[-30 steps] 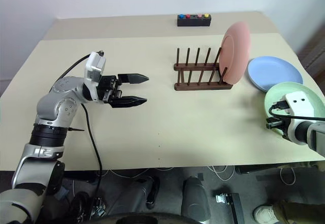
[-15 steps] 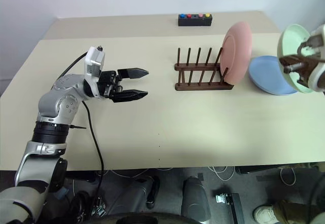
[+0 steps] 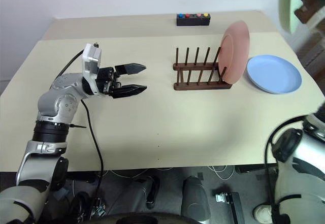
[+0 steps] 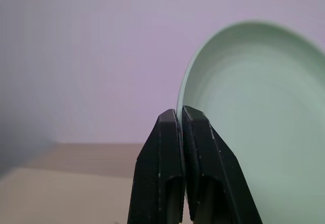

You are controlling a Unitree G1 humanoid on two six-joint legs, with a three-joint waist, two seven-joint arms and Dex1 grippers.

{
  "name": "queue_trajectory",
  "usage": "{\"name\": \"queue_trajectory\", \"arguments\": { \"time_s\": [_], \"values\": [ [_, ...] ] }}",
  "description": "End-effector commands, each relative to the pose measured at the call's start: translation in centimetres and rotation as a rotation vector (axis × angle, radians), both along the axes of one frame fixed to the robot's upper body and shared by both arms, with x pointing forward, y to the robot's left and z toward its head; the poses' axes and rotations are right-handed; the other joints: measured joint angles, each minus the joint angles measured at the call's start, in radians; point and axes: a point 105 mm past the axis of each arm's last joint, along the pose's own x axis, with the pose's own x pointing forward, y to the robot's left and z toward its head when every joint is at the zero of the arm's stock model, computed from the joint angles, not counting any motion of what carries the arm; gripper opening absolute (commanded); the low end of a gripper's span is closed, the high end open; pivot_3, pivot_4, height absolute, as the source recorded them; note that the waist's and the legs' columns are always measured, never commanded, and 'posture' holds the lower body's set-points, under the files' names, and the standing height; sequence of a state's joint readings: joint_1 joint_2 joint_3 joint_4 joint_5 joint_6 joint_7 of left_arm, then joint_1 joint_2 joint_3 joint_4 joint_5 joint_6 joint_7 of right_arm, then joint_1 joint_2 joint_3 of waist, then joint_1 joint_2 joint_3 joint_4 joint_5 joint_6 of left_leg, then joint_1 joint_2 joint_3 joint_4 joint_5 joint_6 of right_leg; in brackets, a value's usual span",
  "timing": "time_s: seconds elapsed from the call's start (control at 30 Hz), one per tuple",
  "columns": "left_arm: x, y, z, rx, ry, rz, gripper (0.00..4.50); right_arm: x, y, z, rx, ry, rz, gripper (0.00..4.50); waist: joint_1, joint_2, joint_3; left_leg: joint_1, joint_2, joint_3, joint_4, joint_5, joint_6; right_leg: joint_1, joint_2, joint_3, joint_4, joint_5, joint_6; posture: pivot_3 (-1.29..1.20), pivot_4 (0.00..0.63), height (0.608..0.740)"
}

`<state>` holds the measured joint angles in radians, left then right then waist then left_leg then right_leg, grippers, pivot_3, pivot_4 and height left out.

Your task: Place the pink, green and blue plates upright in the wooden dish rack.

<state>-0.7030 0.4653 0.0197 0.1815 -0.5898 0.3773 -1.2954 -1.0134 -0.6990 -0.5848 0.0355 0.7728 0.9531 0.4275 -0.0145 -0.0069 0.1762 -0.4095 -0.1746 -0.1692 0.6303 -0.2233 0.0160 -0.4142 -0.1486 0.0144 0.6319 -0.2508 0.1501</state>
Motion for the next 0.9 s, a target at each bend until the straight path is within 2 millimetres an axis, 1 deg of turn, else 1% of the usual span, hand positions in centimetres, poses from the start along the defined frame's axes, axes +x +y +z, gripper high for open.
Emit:
{"name": "queue_trajectory", "arguments": {
  "time_s": [0.03, 0.13, 0.23, 0.33, 0.43, 0.57, 0.63, 0.8, 0.9],
  "values": [
    [0.1, 0.6, 1.3, -0.023, -0.061, 0.03, 4.04, -0.7, 1.9, 2.2, -0.016, -0.11, 0.058, 0.07, 0.002, 0.0, 0.0, 0.0, 0.0, 0.0, 0.0, 0.0, 0.0, 0.0, 0.0, 0.0, 0.0, 0.0, 0.0, 0.0, 0.15, 0.74],
    [0.4, 1.1, 1.2, -0.019, -0.07, 0.07, 4.04, -0.5, 4.3, 3.0, 0.0, -0.156, 0.157, 0.07, 0.001, 0.0, 0.0, 0.0, 0.0, 0.0, 0.0, 0.0, 0.0, 0.0, 0.0, 0.0, 0.0, 0.0, 0.0, 0.0, 0.15, 0.74],
    [0.4, 1.4, 1.2, -0.026, -0.07, 0.085, 4.04, -0.6, 5.7, 3.7, 0.039, -0.176, 0.237, 0.07, 0.001, 0.0, 0.0, 0.0, 0.0, 0.0, 0.0, 0.0, 0.0, -0.001, 0.0, 0.0, 0.0, 0.0, 0.0, 0.0, 0.15, 0.74],
    [0.4, 1.5, 1.3, -0.033, -0.073, 0.094, 4.04, -0.6, 6.7, 3.7, 0.051, -0.179, 0.284, 0.07, 0.001, 0.0, 0.0, 0.0, 0.0, 0.0, 0.0, 0.0, 0.0, -0.001, 0.0, 0.0, 0.0, 0.0, 0.0, 0.0, 0.15, 0.74],
    [0.3, 1.7, 1.3, -0.035, -0.071, 0.099, 4.04, -0.8, 7.5, 3.6, 0.129, -0.156, 0.392, 0.07, 0.001, 0.0, 0.0, 0.0, 0.0, 0.0, 0.0, 0.0, 0.0, -0.001, 0.0, 0.0, 0.0, 0.0, 0.0, 0.0, 0.15, 0.74],
    [0.1, 2.0, 1.3, -0.034, -0.074, 0.103, 4.04, -1.0, 6.8, 3.2, 0.277, -0.103, 0.517, 0.07, 0.001, 0.0, 0.0, 0.0, 0.0, 0.0, 0.0, 0.0, 0.0, -0.001, 0.0, 0.0, 0.001, 0.0, 0.0, 0.0, 0.15, 0.74],
    [0.0, 2.2, 1.3, -0.031, -0.078, 0.103, 4.04, -1.0, 6.4, 2.7, 0.346, -0.073, 0.576, 0.07, 0.002, 0.0, 0.0, 0.0, 0.0, 0.0, 0.0, 0.0, 0.0, -0.001, 0.0, 0.0, 0.001, 0.0, 0.0, 0.0, 0.15, 0.74],
    [-0.1, 2.4, 1.4, -0.02, -0.083, 0.097, 4.04, 0.6, 4.4, -0.9, 0.479, 0.042, 0.574, 0.07, 0.001, 0.0, 0.0, 0.0, 0.0, 0.0, 0.0, 0.0, 0.0, 0.0, 0.0, 0.001, 0.001, 0.0, 0.0, 0.0, 0.15, 0.74],
    [-0.2, 2.4, 1.4, -0.021, -0.081, 0.094, 4.04, 0.9, 3.9, -1.8, 0.516, 0.067, 0.578, 0.07, 0.0, 0.001, 0.0, 0.0, 0.0, 0.0, 0.0, 0.0, 0.0, -0.001, 0.0, 0.001, 0.001, 0.0, 0.0, 0.0, 0.15, 0.74]
  ]
}}
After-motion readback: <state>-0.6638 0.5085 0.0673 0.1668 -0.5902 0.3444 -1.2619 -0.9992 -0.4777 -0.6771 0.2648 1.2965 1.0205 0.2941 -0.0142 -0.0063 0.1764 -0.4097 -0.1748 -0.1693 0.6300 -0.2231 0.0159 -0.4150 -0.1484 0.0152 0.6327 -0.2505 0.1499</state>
